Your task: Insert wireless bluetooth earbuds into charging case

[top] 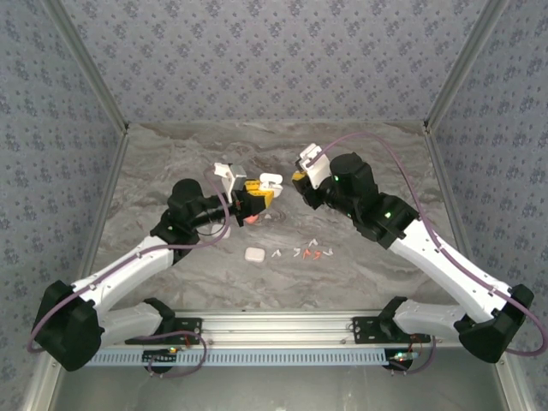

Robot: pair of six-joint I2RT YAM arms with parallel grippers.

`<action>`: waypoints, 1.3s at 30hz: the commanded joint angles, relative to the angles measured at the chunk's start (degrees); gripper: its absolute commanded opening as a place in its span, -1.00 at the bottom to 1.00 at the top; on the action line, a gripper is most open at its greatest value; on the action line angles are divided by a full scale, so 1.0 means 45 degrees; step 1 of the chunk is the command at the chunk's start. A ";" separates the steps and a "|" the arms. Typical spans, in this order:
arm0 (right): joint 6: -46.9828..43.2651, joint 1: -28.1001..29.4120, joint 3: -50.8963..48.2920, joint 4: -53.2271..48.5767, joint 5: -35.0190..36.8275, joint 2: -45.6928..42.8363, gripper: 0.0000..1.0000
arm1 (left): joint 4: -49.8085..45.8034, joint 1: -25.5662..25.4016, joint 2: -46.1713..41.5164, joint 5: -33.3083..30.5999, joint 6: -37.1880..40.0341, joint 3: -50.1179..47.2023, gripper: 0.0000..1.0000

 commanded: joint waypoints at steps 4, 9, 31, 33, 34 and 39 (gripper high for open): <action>-0.0849 0.0400 0.0645 0.0666 -0.0488 0.0078 -0.49 | 0.0551 -0.0082 0.0044 0.0376 -0.0143 0.0567 -1.00; -0.0918 0.0531 0.0749 0.0674 -0.0518 0.0308 -0.49 | 0.0546 -0.0091 0.0083 0.0413 -0.0146 0.0583 -1.00; -0.0995 0.0879 0.0686 0.0216 -0.0826 0.0726 -0.49 | 0.0542 -0.0084 0.0201 0.0453 -0.0191 0.0708 -1.00; -0.1034 0.0943 0.0729 0.0109 -0.0825 0.0814 -0.49 | 0.0563 -0.0102 0.0217 0.0453 -0.0196 0.0689 -1.00; -0.1025 0.0965 0.0770 0.0023 -0.0834 0.0856 -0.49 | 0.0560 -0.0097 0.0232 0.0452 -0.0194 0.0701 -1.00; -0.0908 0.0988 0.0984 -0.0197 -0.1320 0.1081 -0.48 | 0.0597 -0.0113 0.0258 0.0452 -0.0189 0.0671 -1.00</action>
